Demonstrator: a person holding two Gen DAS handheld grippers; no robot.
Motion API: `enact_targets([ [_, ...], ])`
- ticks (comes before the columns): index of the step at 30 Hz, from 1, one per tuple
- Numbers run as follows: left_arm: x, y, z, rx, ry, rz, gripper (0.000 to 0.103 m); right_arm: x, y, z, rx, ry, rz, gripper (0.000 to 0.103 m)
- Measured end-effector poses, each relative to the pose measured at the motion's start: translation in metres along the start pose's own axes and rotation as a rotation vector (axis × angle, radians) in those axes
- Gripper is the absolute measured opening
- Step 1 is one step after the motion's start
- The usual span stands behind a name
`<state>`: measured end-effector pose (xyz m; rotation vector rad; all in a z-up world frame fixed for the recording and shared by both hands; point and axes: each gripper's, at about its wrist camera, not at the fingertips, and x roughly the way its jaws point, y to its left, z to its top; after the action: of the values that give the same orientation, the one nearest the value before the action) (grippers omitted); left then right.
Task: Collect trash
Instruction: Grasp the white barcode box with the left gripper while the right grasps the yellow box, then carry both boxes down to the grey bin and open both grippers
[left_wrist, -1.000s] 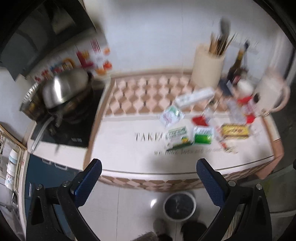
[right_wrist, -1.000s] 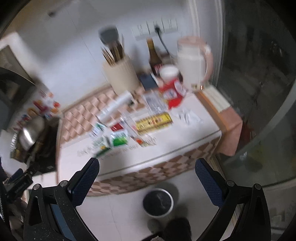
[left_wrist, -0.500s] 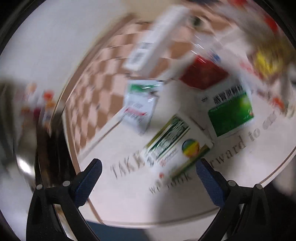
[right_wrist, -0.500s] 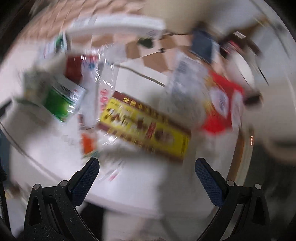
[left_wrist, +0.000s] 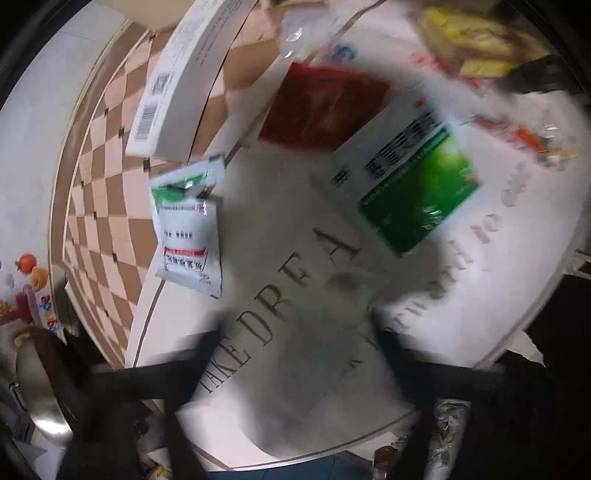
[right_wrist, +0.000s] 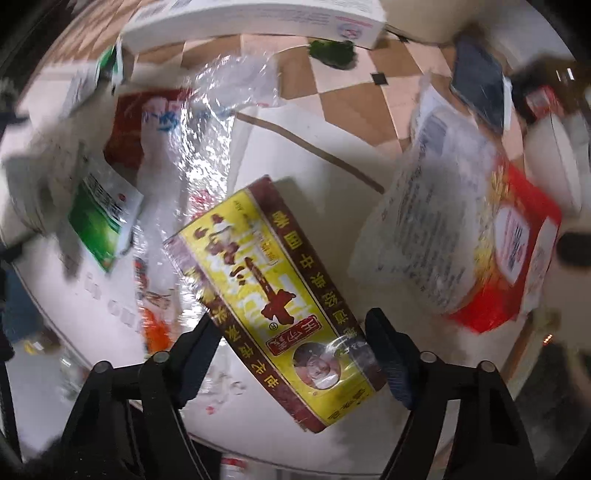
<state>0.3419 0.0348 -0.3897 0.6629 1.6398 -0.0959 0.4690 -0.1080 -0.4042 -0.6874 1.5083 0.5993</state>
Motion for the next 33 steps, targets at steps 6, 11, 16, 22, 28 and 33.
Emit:
enact_targets([
  [6,-0.01,0.023,-0.006,-0.231,-0.07,-0.097,0.02,-0.016,-0.029,-0.016,0.198,-0.042,0.186,0.072],
  [11,-0.013,0.051,-0.034,-0.57,-0.11,-0.292,0.02,-0.025,-0.064,-0.041,0.468,-0.103,0.367,0.069],
  [16,-0.015,0.061,-0.067,-0.788,-0.171,-0.376,0.02,-0.031,-0.075,-0.071,0.592,-0.178,0.41,0.067],
  [22,-0.037,0.055,-0.105,-0.881,-0.245,-0.37,0.02,-0.056,-0.069,-0.094,0.608,-0.244,0.425,0.064],
  [28,-0.077,0.05,-0.133,-0.904,-0.351,-0.319,0.02,-0.089,-0.05,-0.115,0.653,-0.336,0.405,0.063],
  [33,-0.098,0.021,-0.148,-0.853,-0.411,-0.414,0.02,-0.115,-0.015,-0.154,0.691,-0.4,0.406,0.063],
])
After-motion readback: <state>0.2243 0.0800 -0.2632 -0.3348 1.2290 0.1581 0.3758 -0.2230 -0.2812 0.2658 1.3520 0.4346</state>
